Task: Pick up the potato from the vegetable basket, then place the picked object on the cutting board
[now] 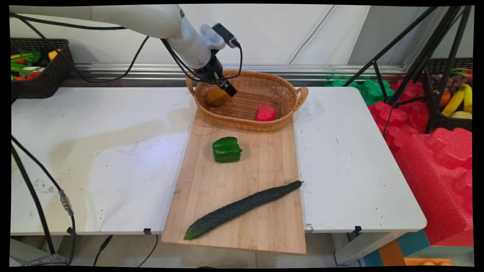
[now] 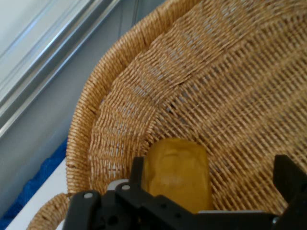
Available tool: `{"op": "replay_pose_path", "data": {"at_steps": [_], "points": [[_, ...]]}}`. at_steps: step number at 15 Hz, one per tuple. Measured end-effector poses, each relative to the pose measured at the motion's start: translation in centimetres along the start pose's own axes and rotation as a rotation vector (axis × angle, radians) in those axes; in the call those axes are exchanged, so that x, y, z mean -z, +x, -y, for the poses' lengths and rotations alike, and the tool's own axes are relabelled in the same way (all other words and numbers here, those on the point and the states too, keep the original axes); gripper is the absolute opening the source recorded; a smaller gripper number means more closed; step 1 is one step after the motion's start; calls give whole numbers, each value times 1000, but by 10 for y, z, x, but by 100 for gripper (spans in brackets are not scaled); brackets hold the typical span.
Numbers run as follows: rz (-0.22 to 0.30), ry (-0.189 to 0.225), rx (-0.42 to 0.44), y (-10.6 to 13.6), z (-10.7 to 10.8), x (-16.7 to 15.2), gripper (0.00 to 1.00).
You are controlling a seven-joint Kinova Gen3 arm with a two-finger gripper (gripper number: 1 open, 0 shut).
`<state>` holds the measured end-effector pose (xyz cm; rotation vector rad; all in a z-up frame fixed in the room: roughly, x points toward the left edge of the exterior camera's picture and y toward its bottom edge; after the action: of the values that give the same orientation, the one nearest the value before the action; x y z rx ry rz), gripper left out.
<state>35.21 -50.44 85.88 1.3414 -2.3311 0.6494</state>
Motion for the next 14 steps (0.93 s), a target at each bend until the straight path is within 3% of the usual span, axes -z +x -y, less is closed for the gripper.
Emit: {"op": "replay_pose_path", "data": {"at_steps": [7,11,12,14], "points": [[77,11,23,-9,11,-44,100],[88,10,25,-13,13,-54,100],[78,12,26,-12,14,-56,0],[55,15,27,-10,15,-56,0]]}}
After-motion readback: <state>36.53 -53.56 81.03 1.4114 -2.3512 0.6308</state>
